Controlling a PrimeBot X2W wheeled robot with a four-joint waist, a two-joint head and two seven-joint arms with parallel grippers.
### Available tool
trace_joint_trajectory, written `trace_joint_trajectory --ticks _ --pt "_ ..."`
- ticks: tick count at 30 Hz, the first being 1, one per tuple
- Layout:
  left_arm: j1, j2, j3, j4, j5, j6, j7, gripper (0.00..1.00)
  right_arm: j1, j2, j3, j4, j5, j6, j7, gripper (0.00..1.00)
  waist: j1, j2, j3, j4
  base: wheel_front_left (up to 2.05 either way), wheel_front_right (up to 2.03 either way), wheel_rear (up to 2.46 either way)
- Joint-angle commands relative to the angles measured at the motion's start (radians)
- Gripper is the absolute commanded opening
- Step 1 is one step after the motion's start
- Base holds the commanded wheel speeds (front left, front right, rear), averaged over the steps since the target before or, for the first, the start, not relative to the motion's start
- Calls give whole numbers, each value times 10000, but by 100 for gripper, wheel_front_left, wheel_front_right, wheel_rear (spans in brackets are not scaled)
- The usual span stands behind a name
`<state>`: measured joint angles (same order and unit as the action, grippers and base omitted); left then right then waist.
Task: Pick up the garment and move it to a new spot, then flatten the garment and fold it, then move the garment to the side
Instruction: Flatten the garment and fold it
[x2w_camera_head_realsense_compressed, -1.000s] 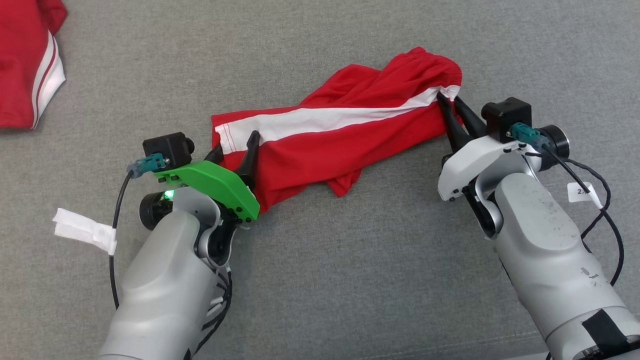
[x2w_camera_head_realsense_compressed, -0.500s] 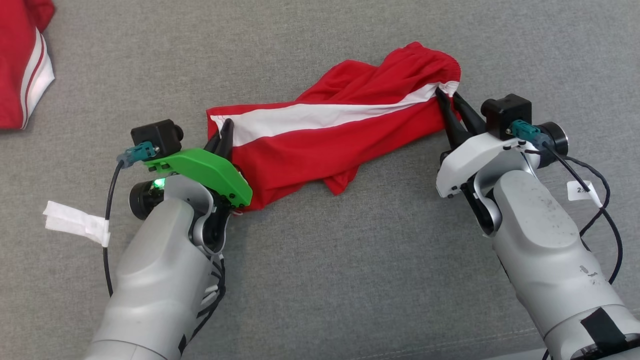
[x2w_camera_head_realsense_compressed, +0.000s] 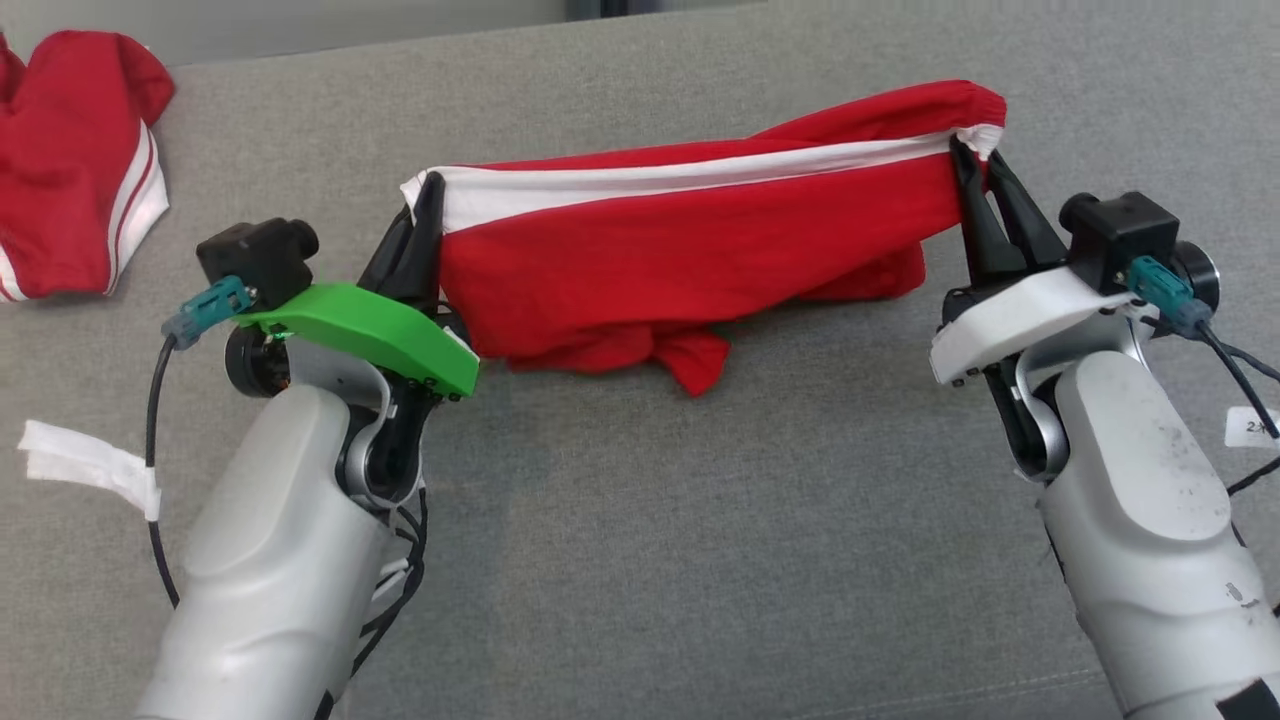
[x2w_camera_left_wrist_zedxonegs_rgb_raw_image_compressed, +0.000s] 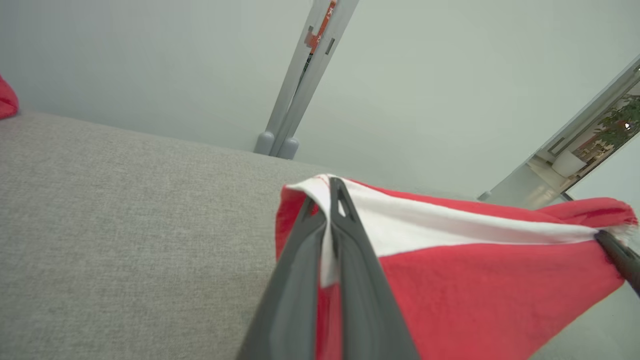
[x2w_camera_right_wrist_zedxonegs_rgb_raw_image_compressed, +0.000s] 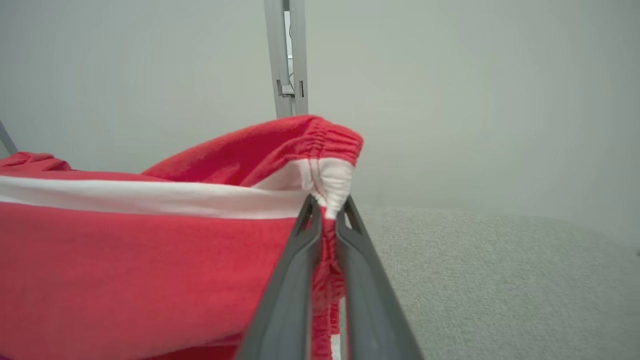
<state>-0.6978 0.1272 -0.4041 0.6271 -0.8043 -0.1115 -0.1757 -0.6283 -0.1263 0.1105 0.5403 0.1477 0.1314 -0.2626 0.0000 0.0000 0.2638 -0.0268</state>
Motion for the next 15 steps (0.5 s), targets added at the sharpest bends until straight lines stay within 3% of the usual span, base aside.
trace_joint_trajectory --ticks 1,6,15 --pt "313 177 85 -440 -117 33 53 0 355 -79 -120 -448 -25 -14 -30 0 0 0 -695 -14 0 0 0" --pt "1019 669 241 -2640 -195 442 339 0 1374 -59 -295 -2523 -102 -14 -29 0 0 0 -1566 -156 0 0 0" --pt "1927 1696 632 -7518 174 1828 1285 0 2914 -20 -367 -7147 -296 -14 858 0 0 0 -2807 -615 0 0 0"
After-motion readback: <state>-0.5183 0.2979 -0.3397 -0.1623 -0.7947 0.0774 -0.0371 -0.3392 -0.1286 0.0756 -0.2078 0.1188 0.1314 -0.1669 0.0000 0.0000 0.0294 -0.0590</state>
